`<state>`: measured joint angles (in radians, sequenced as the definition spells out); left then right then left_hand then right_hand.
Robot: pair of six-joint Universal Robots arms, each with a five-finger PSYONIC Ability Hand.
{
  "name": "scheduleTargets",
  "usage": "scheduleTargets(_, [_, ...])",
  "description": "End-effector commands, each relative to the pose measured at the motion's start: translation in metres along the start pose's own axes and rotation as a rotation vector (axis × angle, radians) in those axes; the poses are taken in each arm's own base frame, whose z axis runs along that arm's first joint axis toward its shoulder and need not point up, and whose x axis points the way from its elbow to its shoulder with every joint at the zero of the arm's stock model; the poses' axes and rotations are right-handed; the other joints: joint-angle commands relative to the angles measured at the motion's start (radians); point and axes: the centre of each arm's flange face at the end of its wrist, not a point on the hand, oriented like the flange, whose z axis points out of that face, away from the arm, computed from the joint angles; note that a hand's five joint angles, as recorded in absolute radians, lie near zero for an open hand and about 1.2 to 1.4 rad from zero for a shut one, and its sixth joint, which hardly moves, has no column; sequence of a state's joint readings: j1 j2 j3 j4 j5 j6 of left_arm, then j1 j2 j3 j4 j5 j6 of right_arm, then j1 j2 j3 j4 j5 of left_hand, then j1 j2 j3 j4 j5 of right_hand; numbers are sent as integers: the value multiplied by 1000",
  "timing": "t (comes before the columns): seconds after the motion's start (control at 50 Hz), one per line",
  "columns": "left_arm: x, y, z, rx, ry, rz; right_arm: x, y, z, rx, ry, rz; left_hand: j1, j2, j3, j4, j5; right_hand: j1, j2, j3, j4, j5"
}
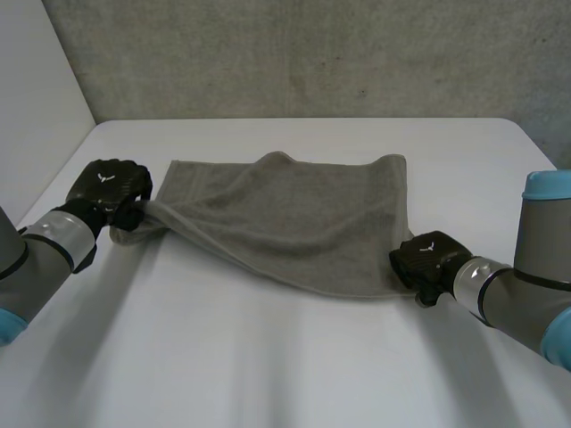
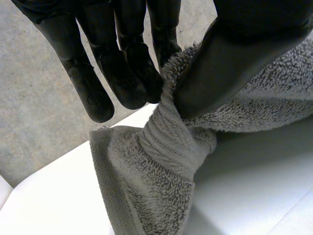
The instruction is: Fold the towel.
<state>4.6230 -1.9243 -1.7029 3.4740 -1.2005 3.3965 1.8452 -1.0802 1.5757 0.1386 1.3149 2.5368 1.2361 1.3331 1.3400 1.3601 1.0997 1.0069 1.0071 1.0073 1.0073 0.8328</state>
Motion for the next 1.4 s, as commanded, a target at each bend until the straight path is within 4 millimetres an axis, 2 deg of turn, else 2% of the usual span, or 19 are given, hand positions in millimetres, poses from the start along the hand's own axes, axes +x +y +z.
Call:
scheduleTargets(0.02, [1, 2, -1, -10, 6, -8, 4, 7, 2, -12, 13, 7, 160, 63, 56, 36, 122, 216, 216, 216, 216, 216])
scheduleTargets(0.24, [-2, -24, -11, 22, -2, -8, 40, -26, -19, 113, 112, 0, 160, 63, 56, 36, 122, 389, 389, 389, 389, 389])
scheduleTargets(0.4, [-6, -88, -41, 141, -12, -87, 78, -97, -92, 349, 255, -47, 160, 63, 56, 36, 122, 389, 389, 389, 389, 389])
scheduleTargets(0.44, [-6, -119, -60, 222, -17, -99, 90, -124, -129, 450, 289, -35, 160, 63, 56, 36, 122, 389, 389, 389, 389, 389])
scheduleTargets(0.56, [-8, -150, -84, 320, -18, -89, 108, -143, -164, 507, 289, -20, 160, 63, 56, 36, 122, 389, 389, 389, 389, 389])
scheduleTargets(0.62, [-14, -155, -85, 335, -29, -85, 111, -140, -163, 489, 277, -6, 160, 63, 56, 36, 122, 389, 389, 389, 389, 389])
scheduleTargets(0.68, [-20, -148, -77, 306, -36, -96, 117, -125, -134, 414, 234, 37, 160, 63, 56, 36, 122, 389, 389, 389, 389, 389])
scheduleTargets(0.72, [-27, -118, -47, 204, -29, -138, 115, -109, -96, 318, 181, 38, 160, 63, 56, 36, 122, 389, 389, 389, 389, 389])
scheduleTargets(0.82, [-31, -79, -2, 64, 1, -198, 91, -104, -47, 205, 161, -61, 160, 63, 56, 36, 122, 389, 389, 389, 389, 389])
scheduleTargets(0.94, [-28, -58, 45, -32, 17, -229, 81, -116, -9, 191, 202, -109, 160, 63, 56, 36, 122, 389, 389, 389, 389, 389])
scheduleTargets(1.0, [-30, -80, 68, 22, 4, -184, 96, -143, -1, 286, 289, -110, 160, 63, 56, 36, 122, 389, 389, 389, 389, 389])
scheduleTargets(1.04, [-40, -127, 77, 170, -40, -109, 120, -188, -18, 491, 401, -70, 160, 63, 56, 36, 122, 389, 389, 389, 389, 389])
scheduleTargets(1.06, [-40, -127, 77, 171, -41, -109, 120, -188, -18, 492, 401, -69, 160, 63, 56, 36, 122, 389, 389, 389, 389, 389])
scheduleTargets(1.1, [-51, -183, 70, 350, -80, -60, 139, -225, -48, 688, 481, -15, 160, 63, 56, 36, 122, 389, 389, 389, 389, 389])
scheduleTargets(1.12, [-51, -183, 69, 351, -80, -59, 139, -226, -48, 689, 482, -15, 160, 63, 56, 36, 122, 389, 389, 389, 389, 389])
scheduleTargets(1.16, [-50, -235, 52, 527, -91, -12, 150, -249, -79, 826, 534, -2, 160, 63, 56, 36, 122, 389, 389, 389, 389, 389])
scheduleTargets(1.2, [-47, -252, 44, 593, -91, 3, 153, -256, -89, 865, 554, -10, 160, 63, 56, 36, 122, 389, 389, 389, 389, 389])
scheduleTargets(1.28, [-44, -262, 37, 645, -85, -6, 152, -256, -92, 874, 553, -18, 160, 63, 56, 36, 122, 389, 389, 389, 389, 389])
scheduleTargets(1.4, [-44, -209, 52, 503, -71, -67, 134, -225, -58, 754, 419, -13, 160, 63, 56, 36, 122, 389, 389, 389, 389, 389])
